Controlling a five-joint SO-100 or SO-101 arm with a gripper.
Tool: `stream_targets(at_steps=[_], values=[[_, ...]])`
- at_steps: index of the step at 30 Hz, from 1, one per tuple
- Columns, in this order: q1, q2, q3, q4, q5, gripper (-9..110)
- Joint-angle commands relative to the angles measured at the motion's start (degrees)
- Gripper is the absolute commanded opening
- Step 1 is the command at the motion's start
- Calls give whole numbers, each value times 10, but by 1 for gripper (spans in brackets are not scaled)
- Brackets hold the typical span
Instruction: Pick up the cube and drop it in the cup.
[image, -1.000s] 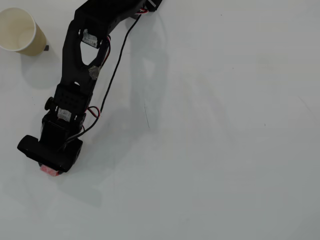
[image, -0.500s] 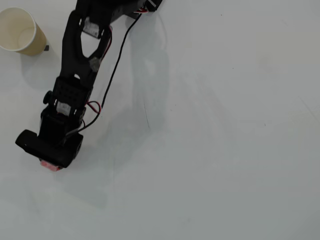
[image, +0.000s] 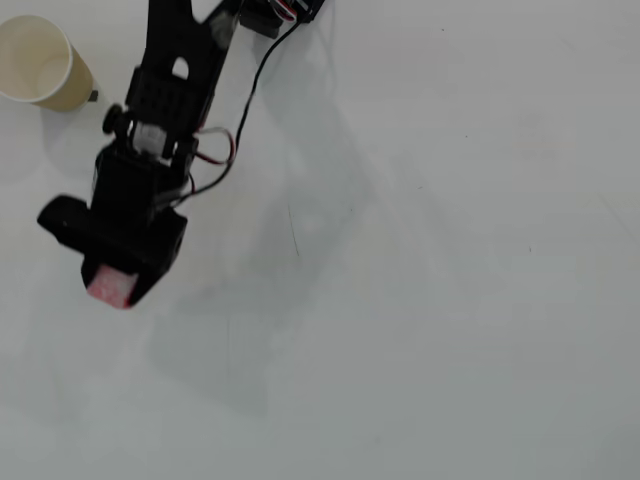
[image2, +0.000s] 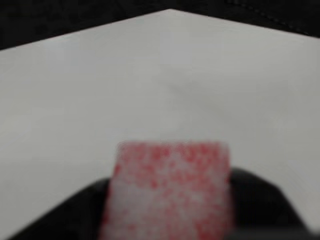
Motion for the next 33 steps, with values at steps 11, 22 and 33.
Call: stream_targets(at_steps=[11,22,33], values=[[3,309,150,-9,2,9],[74,475,275,-9,-4,9],[183,586,345,-4,-6,9]])
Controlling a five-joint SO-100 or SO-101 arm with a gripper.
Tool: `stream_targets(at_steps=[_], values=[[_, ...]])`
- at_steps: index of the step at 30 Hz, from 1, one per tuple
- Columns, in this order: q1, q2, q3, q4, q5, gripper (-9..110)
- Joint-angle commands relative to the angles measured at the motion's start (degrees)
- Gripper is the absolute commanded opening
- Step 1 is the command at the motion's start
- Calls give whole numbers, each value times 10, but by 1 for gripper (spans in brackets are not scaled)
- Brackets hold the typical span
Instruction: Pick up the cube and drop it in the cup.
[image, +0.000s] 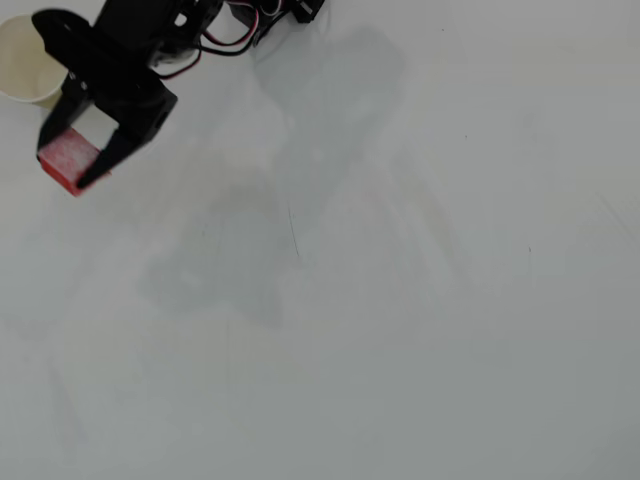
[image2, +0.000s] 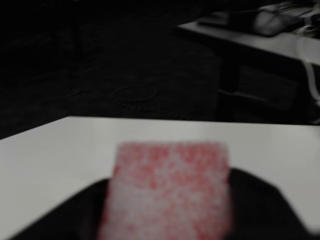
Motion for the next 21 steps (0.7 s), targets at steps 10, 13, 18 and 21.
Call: stream_targets(at_steps=[10,13,18,21], values=[[130,111,2,-3,-6,8],[164,109,0,-2,-6,8],[216,101,0,-2,-6,7],[238,104,7,31,-6,7]])
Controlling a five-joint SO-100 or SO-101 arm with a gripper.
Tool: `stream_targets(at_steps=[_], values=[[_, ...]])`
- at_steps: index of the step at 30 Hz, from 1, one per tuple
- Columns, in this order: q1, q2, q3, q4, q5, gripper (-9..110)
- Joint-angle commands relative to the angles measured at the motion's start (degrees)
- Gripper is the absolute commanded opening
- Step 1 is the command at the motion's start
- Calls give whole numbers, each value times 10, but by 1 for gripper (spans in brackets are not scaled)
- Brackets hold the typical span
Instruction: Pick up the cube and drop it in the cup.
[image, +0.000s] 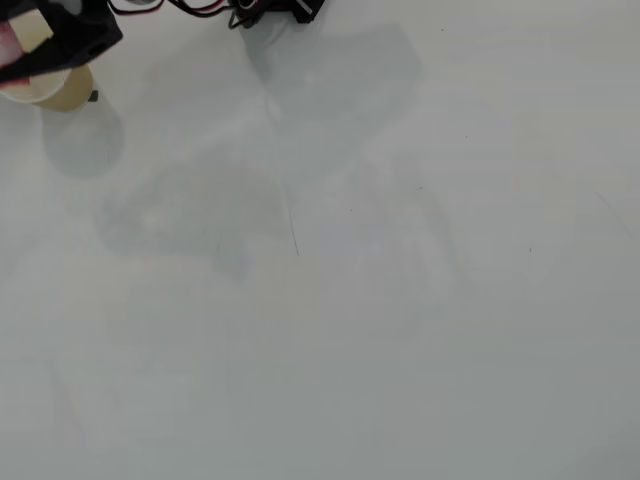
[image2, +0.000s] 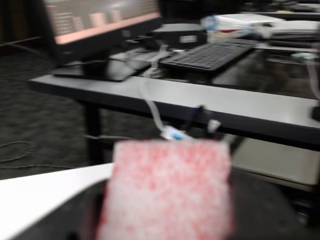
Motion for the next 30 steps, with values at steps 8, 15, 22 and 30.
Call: stream_targets(at_steps=[8,15,22,30], values=[[61,24,-10,97,-6,6],[69,12,-32,140,-6,6],[69,-47,-105,196,-6,5],[75,-106,-175,223,-4,4]])
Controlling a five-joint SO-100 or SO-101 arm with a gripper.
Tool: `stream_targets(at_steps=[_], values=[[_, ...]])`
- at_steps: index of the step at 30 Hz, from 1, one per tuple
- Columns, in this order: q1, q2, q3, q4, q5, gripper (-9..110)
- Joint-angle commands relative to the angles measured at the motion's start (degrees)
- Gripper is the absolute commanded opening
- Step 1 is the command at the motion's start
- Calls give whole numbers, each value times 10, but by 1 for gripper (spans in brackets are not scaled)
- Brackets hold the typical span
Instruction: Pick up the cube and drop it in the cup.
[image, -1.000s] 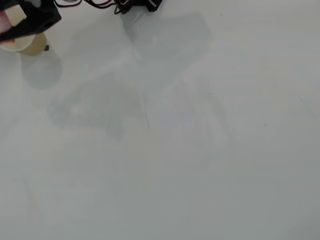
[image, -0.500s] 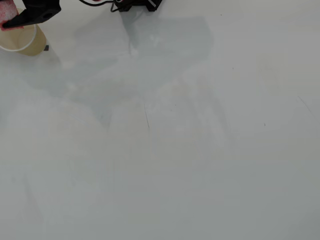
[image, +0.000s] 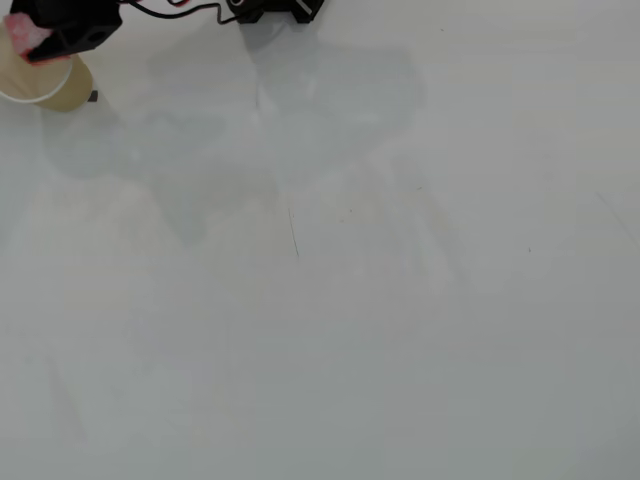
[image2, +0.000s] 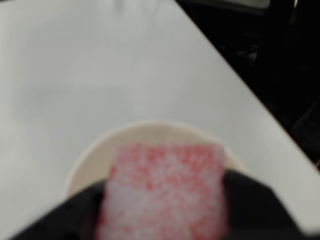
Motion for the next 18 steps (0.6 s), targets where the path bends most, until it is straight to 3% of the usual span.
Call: stream_targets(at_steps=[1,18], values=[[4,-8,-113,-1,-3,4],[-4,-112,-214,56,0,2]])
